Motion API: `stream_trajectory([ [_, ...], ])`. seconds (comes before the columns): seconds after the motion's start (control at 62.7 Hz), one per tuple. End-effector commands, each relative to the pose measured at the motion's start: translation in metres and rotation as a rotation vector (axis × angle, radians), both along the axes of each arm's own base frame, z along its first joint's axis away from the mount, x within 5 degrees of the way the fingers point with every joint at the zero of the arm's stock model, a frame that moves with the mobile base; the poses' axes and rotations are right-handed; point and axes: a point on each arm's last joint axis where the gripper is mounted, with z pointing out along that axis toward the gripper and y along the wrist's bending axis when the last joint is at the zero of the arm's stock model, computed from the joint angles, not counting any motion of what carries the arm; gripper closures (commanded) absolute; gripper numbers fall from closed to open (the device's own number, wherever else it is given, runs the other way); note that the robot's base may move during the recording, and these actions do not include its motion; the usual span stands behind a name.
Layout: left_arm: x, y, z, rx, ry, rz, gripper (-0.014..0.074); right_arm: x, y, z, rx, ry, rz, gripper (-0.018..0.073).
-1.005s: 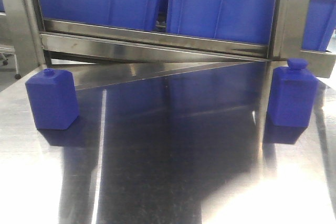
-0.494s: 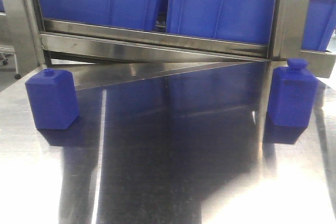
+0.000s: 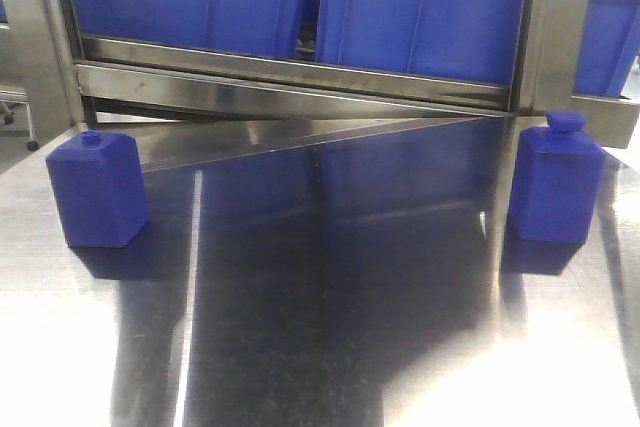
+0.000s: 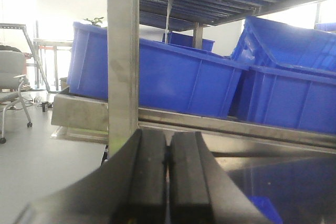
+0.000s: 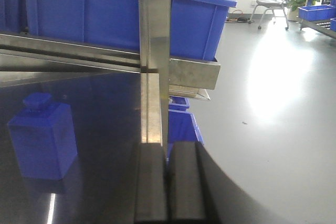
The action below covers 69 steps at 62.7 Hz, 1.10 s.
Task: Pick and sort blue part to right shelf
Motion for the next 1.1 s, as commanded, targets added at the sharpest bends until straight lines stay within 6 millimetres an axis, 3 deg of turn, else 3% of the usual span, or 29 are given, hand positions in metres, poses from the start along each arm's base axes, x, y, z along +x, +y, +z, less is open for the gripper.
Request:
stream_trajectory([
  [0.0, -0.006, 0.001, 0.038, -0.029, -0.077, -0.003, 0.0332, -0.003, 0.001, 0.017, -0.025, -0.126, 0.009, 0.0528],
  [0.191, -0.006, 0.001, 0.083, -0.023, 0.006, 0.004, 0.0101, -0.003, 0.001, 0.017, -0.025, -0.126, 0.009, 0.0528],
  [0.447, 0.024, -0.014, 0.111, -0.047, 0.495, -0.123, 0.0031, -0.003, 0.001, 0.017, -0.025, -0.126, 0.009, 0.0528],
  [0.622, 0.055, -0.036, 0.132, -0.053, 0.648, -0.310, -0.0051, -0.003, 0.001, 0.017, -0.025, -0.126, 0.009, 0.0528],
  [0.829, 0.106, -0.057, 0.136, -0.022, 0.786, -0.374, -0.0068, -0.003, 0.001, 0.017, -0.025, -0.128, 0.009, 0.0528],
  [1.084, 0.169, -0.085, 0.113, -0.009, 0.995, -0.404, -0.0067, -0.003, 0.001, 0.018, -0.026, -0.141, 0.010, 0.0528],
])
